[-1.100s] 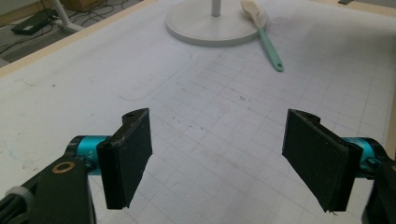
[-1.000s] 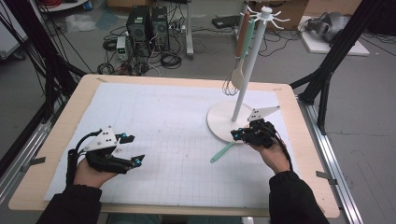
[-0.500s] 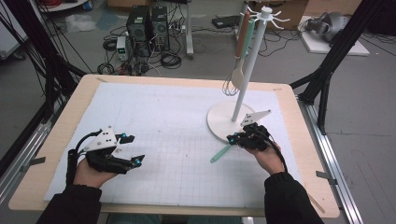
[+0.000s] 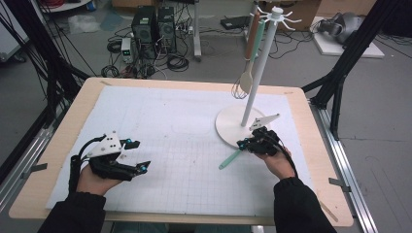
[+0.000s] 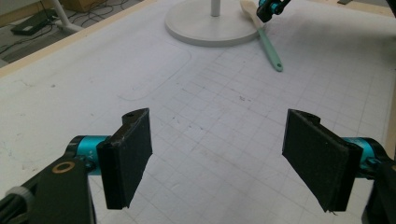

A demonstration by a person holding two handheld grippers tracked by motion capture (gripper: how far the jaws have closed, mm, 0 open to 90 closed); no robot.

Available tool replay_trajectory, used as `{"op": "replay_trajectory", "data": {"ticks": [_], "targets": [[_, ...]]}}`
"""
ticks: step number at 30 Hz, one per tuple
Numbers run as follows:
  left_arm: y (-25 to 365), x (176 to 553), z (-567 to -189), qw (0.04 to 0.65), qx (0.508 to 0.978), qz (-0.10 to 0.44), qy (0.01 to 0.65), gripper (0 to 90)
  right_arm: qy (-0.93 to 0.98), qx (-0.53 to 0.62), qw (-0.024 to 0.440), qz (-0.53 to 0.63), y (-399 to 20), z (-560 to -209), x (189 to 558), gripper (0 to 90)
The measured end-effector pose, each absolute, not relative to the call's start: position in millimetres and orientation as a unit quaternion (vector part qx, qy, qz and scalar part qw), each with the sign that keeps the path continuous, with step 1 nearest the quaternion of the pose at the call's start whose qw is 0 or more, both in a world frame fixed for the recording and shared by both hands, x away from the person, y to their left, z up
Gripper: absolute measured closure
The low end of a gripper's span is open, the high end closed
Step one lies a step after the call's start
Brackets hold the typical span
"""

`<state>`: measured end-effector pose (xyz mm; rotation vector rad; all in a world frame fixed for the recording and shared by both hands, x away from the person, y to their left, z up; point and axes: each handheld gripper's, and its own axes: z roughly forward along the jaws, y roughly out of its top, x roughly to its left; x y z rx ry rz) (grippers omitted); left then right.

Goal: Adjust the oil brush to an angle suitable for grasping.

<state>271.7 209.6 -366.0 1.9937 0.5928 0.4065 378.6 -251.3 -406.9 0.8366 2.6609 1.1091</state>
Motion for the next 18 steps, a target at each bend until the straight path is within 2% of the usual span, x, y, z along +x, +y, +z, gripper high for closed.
{"op": "replay_trajectory", "data": {"ticks": [18], "targets": [[209, 272, -367, 0.490, 0.821, 0.164, 0.243, 24.3, 0.878, 0.325, 0.092, 0.340, -255, -411, 398, 89.1]]}}
